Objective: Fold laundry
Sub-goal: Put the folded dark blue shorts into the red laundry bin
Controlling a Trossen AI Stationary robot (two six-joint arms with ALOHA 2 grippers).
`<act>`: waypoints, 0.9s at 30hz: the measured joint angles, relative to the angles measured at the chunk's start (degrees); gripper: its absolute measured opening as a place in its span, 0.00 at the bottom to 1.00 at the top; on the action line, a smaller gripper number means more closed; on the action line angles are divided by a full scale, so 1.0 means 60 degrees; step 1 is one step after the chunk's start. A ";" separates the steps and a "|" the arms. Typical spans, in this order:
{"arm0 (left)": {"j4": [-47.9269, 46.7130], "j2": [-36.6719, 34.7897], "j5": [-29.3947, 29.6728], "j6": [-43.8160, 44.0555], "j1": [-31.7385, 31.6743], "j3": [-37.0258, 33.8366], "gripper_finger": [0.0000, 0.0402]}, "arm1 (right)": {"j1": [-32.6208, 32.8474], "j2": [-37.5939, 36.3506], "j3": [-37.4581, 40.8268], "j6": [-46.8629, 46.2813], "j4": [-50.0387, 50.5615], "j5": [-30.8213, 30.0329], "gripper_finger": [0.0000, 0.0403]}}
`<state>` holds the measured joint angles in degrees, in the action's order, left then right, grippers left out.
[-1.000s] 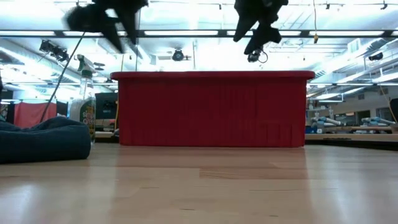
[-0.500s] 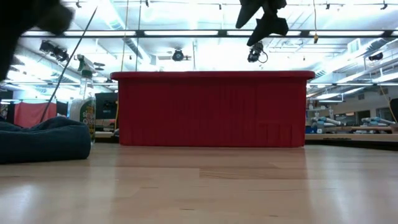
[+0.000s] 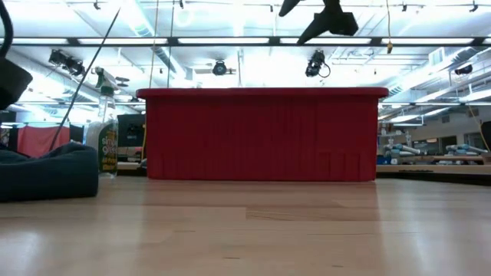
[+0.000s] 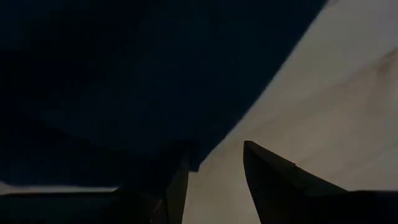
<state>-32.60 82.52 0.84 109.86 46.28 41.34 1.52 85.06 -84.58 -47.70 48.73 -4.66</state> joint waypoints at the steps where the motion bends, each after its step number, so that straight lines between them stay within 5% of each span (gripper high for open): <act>1: 0.0076 0.0000 0.0021 -0.0077 -0.0012 -0.0082 0.39 | 0.0103 0.0003 0.0000 -0.0086 0.0007 -0.0064 0.69; 14: 0.2597 -0.0025 0.0818 -0.1972 -0.0929 -0.1160 0.39 | 0.1365 0.0004 0.0000 -0.1124 0.0095 -0.1133 0.68; 20: 0.2900 -0.0011 0.1958 -0.3563 -0.2268 -0.1188 0.39 | 0.1539 0.0007 0.0000 -0.1129 0.0196 -0.1373 0.66; 27: 0.5800 0.0078 0.1405 -0.6321 -0.3984 -0.0811 0.39 | 0.1541 0.0011 0.0000 -0.1271 0.0121 -0.1529 0.66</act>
<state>2.20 82.99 9.27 71.94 22.38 36.48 10.76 85.12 -84.58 -55.33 49.45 -13.83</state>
